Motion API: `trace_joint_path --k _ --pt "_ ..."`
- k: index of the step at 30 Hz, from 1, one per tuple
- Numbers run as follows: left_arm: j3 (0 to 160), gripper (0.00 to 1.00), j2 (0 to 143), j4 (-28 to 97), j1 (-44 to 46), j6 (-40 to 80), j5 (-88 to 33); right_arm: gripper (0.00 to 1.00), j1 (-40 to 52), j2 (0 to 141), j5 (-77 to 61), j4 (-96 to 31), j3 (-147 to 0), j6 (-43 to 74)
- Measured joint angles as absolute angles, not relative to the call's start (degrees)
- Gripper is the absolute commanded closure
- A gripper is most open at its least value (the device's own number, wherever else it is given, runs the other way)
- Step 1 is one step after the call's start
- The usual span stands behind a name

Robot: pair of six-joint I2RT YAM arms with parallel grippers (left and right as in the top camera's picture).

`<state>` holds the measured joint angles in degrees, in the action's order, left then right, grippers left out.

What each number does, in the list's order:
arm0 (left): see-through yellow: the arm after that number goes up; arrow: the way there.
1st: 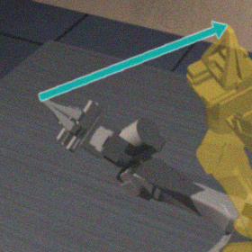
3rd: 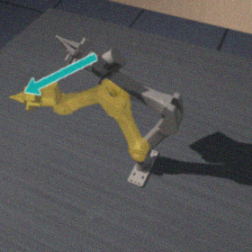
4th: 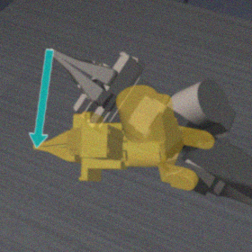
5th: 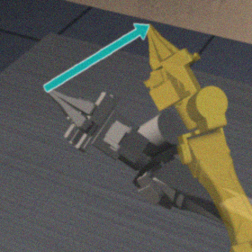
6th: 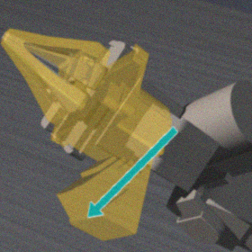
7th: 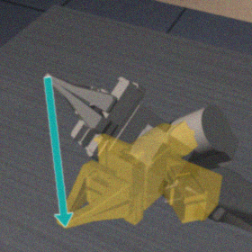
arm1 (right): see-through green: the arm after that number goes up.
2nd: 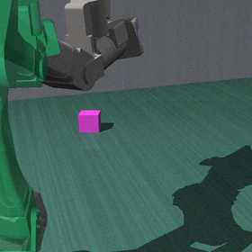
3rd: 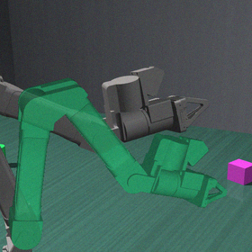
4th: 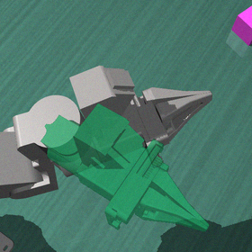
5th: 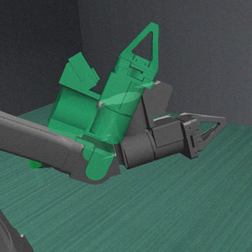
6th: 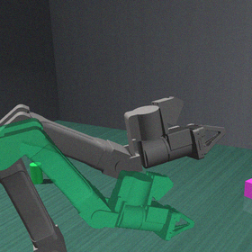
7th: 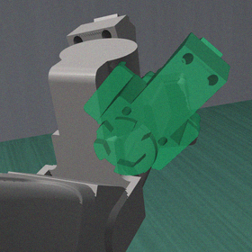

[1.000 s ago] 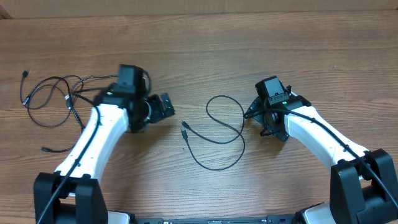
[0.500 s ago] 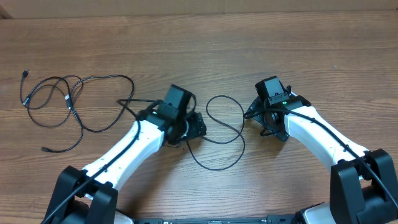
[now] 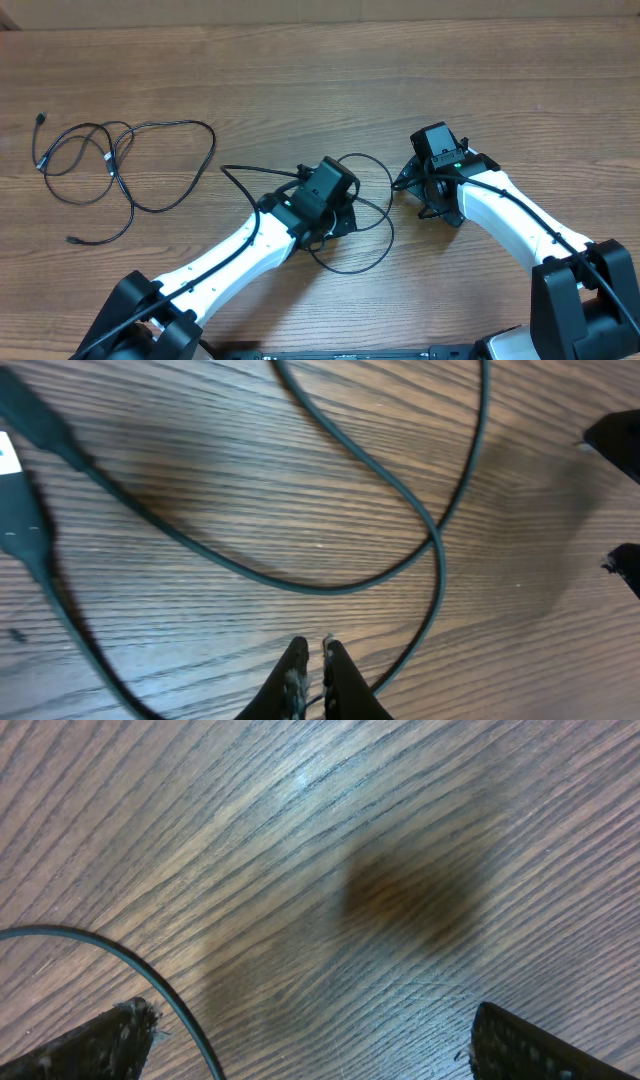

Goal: Untangle cables
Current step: 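Move the left gripper right back to the remaining cable at center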

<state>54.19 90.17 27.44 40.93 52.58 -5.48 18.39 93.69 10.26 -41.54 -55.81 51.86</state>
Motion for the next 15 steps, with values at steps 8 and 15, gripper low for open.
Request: trace_joint_path --k 8,15 --pt "54.11 0.78 90.17 25.08 43.53 53.8 -3.33 0.0 18.39 93.69 10.26 -41.54 -55.81 51.88" --pt "54.06 0.77 90.17 24.62 44.75 56.97 -2.33 0.0 18.39 93.69 10.28 -41.52 -55.81 51.9"
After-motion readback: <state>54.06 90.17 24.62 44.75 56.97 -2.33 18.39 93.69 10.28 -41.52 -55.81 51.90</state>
